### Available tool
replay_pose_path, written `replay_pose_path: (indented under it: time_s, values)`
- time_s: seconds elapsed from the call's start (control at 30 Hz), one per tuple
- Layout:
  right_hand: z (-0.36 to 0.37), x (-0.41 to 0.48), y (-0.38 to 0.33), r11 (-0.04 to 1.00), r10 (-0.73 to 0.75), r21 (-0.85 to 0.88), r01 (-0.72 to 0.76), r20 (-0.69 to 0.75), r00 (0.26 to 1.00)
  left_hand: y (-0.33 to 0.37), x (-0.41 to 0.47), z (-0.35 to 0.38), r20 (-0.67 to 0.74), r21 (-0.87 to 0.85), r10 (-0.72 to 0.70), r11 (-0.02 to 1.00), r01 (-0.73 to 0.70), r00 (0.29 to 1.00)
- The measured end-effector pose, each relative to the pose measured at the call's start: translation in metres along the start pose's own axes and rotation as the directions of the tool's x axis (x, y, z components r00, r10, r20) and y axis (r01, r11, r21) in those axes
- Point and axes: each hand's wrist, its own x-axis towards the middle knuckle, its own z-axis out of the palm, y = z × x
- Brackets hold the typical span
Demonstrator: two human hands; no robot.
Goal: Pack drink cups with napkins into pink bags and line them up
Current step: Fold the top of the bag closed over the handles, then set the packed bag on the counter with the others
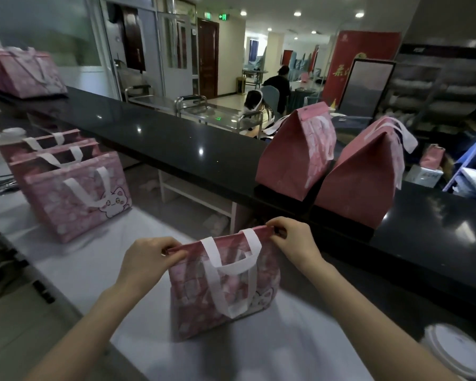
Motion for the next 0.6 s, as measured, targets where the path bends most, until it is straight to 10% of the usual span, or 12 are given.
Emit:
replay_pose_path:
  time_s: [0.33,0.6]
  values:
    - [0.031,-0.02,-0.003,0.998,0.057,0.016,-0.063,0.232,0.971,0.019,-0.052,-0.008,-0.162,0.008,-0.104,0.994,0.107,0.981]
    - [0.07,-0.081,-0.01,0.978,0.207,-0.102,-0.185,0.632,0.747,0.001,-0.076,-0.01,0.172,-0.421,-0.147,0.883,0.208,0.974]
